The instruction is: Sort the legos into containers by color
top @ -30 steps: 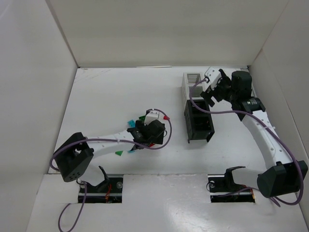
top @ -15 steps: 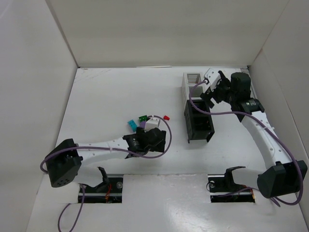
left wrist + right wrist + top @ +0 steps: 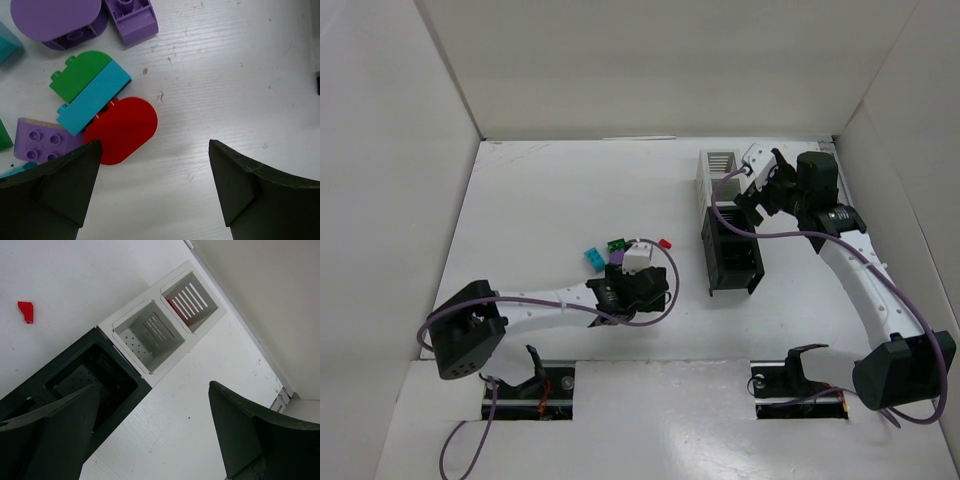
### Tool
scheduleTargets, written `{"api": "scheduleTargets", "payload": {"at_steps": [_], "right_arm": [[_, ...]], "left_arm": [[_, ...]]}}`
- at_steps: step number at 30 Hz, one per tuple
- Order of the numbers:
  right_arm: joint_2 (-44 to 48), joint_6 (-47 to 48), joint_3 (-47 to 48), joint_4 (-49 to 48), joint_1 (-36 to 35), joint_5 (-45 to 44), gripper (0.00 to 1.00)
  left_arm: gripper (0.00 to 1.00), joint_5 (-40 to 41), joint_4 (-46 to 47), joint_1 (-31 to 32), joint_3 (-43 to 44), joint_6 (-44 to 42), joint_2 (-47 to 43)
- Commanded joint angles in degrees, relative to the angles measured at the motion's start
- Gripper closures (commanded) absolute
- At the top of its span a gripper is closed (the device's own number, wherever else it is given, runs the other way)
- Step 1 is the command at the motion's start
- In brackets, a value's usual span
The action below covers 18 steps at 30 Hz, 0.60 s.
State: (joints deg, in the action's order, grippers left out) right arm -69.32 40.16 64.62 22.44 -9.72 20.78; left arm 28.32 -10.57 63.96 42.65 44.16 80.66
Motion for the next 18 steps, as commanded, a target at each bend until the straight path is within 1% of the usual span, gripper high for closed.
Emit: {"api": "scheduleTargets", "payload": {"at_steps": [1,7,10,12,18], "right_arm": [[1.38,-0.79,0.07,-1.87,0.22,0.32,0.06],[1.38,-0.79,-0.46,-2.4,0.22,0.32,0.06],[1.38,-0.79,-0.46,-2.4,0.22,0.32,0.06],[1.38,-0.79,-0.46,-2.4,0.22,0.32,0.06],[1.38,-0.79,-0.46,-2.4,0.22,0.32,0.06]], "left_arm": [[0.15,-2.3,-7.36,1.33,-2.04,4.79,-1.82],[0.15,-2.3,-6.67,1.34,-4.85,5.94,-8.67],[0.14,-2.3,-6.66,1.34,-6.17,5.94,-9.73],[0.14,-2.3,-6.04,1.34,-6.18,5.94,-9.74],[0.14,-1.68,-1.83,1.34,-4.77,2.78,-3.94]]}}
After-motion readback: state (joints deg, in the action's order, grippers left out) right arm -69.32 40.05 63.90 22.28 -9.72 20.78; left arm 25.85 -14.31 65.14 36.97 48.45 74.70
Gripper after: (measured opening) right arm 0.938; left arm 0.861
